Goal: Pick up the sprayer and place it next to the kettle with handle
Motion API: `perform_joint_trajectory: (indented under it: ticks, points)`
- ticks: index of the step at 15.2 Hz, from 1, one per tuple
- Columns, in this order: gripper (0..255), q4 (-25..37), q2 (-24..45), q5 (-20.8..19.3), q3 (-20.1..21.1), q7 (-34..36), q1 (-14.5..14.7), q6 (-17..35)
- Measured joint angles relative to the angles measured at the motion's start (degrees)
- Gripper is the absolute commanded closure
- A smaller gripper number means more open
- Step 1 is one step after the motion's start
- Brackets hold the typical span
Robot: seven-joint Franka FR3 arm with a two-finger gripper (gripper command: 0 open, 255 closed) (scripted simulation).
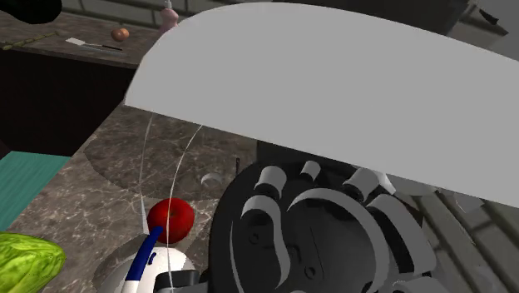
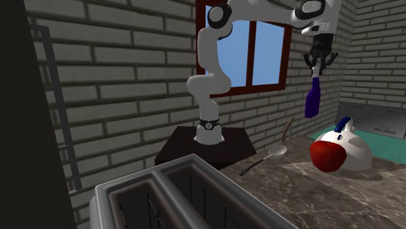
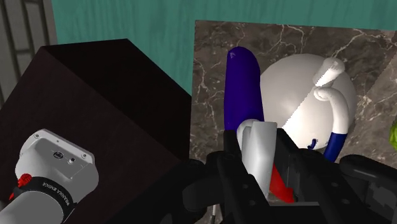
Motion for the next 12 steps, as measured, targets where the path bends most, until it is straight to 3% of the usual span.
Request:
perform_joint_trajectory:
  ticks: [12]
  points:
    - [255, -8.8, 0.6, -0.1, 1.1, 0.4, 0.3, 9.3]
